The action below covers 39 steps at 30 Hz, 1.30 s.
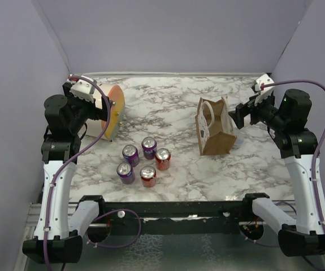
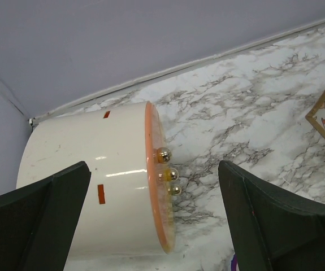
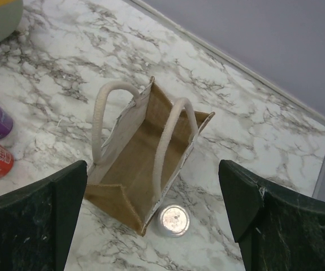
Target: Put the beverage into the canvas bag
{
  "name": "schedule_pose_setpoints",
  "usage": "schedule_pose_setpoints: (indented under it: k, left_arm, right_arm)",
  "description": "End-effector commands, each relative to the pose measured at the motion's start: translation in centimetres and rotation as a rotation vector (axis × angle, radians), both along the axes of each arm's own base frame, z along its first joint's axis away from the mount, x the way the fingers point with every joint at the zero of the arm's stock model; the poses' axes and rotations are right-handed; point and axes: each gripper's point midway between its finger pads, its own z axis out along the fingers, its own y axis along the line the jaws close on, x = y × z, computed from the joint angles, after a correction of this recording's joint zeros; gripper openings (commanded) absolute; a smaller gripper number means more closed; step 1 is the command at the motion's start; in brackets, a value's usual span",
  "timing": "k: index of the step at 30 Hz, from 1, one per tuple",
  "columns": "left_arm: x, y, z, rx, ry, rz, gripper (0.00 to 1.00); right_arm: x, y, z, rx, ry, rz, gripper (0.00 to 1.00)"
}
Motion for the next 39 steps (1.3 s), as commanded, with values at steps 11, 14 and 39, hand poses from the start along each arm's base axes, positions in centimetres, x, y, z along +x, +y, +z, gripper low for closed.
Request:
schedule_pose_setpoints:
  k: [11,14,39]
  left_arm:
    - [0.4,-1.0,0.1,0.027,0.018,-0.069,0.99]
    - [0.4,-1.1,-0.3,0.034,0.032,-0.076,0.99]
    - [-2.1,-7.3,-7.5,0.220,0.224,-0.403,0.99]
  right_arm:
    - [2.0,7.4,-2.4,-0.026,0.089,0.247,0.90]
    - [2.6,8.7,-3.4,-0.034,0.101,0.262,0.83]
    - [-0.4,16.2,-6.9,0.073,0.202,0.483,0.09]
